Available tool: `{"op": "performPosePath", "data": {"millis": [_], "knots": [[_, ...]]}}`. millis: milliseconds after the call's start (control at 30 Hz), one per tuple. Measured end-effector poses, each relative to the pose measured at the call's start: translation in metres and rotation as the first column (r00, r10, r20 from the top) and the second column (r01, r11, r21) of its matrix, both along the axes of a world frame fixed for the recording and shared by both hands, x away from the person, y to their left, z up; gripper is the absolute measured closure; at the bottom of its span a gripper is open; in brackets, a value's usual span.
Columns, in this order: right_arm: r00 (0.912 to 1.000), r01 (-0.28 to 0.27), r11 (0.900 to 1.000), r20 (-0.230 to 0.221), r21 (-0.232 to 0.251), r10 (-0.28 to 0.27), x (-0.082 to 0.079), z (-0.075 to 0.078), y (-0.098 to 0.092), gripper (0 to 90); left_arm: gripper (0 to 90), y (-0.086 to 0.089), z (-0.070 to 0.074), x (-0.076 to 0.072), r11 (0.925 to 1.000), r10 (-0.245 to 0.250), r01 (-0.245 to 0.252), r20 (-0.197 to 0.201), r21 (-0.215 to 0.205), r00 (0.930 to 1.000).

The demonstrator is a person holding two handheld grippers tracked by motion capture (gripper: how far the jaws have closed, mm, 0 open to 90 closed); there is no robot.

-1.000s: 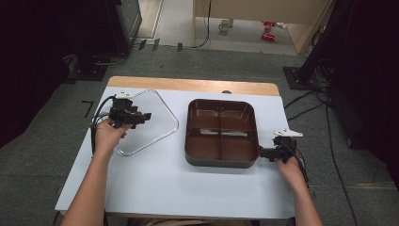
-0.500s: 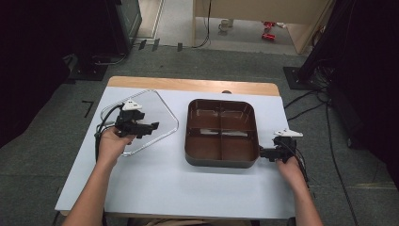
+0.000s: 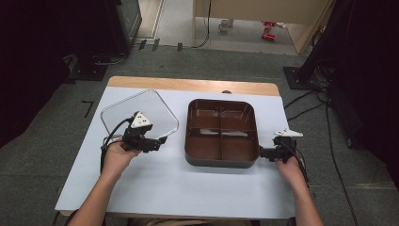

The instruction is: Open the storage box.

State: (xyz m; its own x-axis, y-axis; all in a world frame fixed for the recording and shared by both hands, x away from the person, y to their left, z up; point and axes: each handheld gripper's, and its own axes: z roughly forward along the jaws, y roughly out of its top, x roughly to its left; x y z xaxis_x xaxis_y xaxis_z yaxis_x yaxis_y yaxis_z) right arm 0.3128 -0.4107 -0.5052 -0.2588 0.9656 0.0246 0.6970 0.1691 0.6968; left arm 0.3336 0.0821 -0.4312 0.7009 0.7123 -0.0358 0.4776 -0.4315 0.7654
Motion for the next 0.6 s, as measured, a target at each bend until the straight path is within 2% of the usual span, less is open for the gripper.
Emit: {"op": "performPosePath", "data": {"millis": [200, 300, 367, 500, 600], "knots": [[1.0000, 0.000, 1.000, 0.000, 0.000, 0.000, 0.000, 0.000, 0.000, 0.0, 22.2, -0.010, -0.009, -0.014, 0.9985, -0.045, 0.045, 0.019, 0.032, 0.9988], [1.0000, 0.000, 1.000, 0.000, 0.000, 0.000, 0.000, 0.000, 0.000, 0.0, 22.2, -0.013, -0.014, -0.018, 0.9971, -0.068, 0.068, 0.002, 0.033, 0.9977], [1.0000, 0.000, 1.000, 0.000, 0.000, 0.000, 0.000, 0.000, 0.000, 0.0, 22.2, -0.014, -0.017, -0.021, 0.9963, -0.074, 0.074, 0.007, 0.044, 0.9972], [1.0000, 0.000, 1.000, 0.000, 0.000, 0.000, 0.000, 0.000, 0.000, 0.0, 22.2, -0.016, -0.025, -0.023, 0.9959, -0.089, 0.089, -0.015, 0.016, 0.9959], [1.0000, 0.000, 1.000, 0.000, 0.000, 0.000, 0.000, 0.000, 0.000, 0.0, 22.3, -0.022, -0.032, -0.024, 0.9944, -0.103, 0.104, -0.038, 0.019, 0.9939]]}}
